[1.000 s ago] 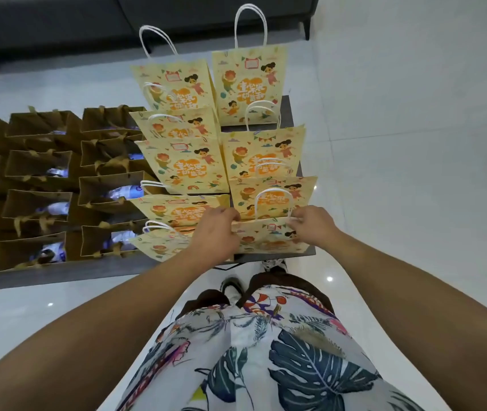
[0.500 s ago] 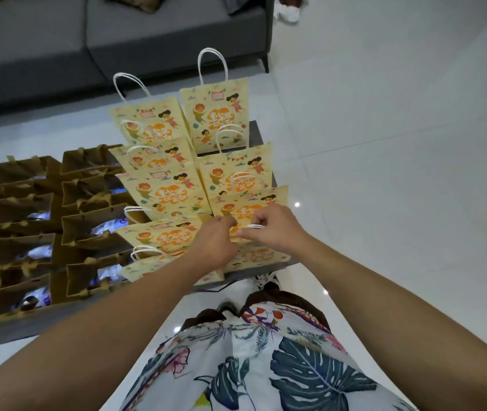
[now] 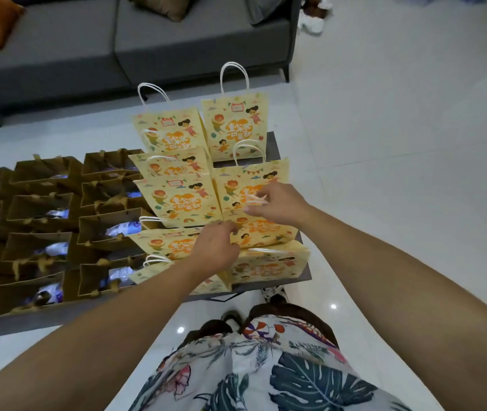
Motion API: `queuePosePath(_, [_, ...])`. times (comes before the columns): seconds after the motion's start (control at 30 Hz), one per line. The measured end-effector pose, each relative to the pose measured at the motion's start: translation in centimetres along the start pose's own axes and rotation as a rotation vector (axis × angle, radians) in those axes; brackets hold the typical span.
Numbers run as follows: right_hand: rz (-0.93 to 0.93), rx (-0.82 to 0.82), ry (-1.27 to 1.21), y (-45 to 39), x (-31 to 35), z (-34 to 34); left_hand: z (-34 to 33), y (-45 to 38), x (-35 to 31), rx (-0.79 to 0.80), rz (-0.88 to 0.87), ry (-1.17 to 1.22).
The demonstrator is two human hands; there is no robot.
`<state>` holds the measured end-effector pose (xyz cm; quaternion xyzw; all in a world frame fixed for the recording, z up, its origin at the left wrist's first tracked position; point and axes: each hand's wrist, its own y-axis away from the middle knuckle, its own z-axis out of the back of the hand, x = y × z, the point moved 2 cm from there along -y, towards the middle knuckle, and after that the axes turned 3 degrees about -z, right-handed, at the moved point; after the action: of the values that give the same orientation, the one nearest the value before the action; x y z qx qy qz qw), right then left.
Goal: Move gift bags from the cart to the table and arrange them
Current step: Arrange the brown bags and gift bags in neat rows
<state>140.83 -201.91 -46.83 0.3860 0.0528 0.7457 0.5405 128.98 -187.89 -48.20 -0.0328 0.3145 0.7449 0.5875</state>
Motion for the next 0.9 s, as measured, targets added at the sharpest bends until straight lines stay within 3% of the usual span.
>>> queuePosePath(0.13, [-0.049, -0.137, -0.020, -0.6, -0.9, 2.1, 1.2, -1.3, -0.6, -0.010, -0.004, 0.026])
queuePosePath(0.4, [-0.107, -0.439, -0.024, 2.4, -2.0, 10.6, 4.7, -4.8, -4.2, -0.172, -0.043, 0.087])
queuePosePath(0.57, [-0.143, -0.566, 0.129, 3.0, -1.8, 15.4, 6.5, -6.8, -6.0, -0.223, -0.072, 0.100])
queuePosePath(0.73, [-0.150, -0.620, 0.275, 1.6, -1.3, 19.0, 8.2, -8.6, -6.9, -0.404, -0.001, 0.119])
queuePosePath(0.9, [-0.149, -0.631, 0.322, -0.9, -1.9, 21.4, 8.8, -12.5, -5.9, -0.189, -0.025, -0.017])
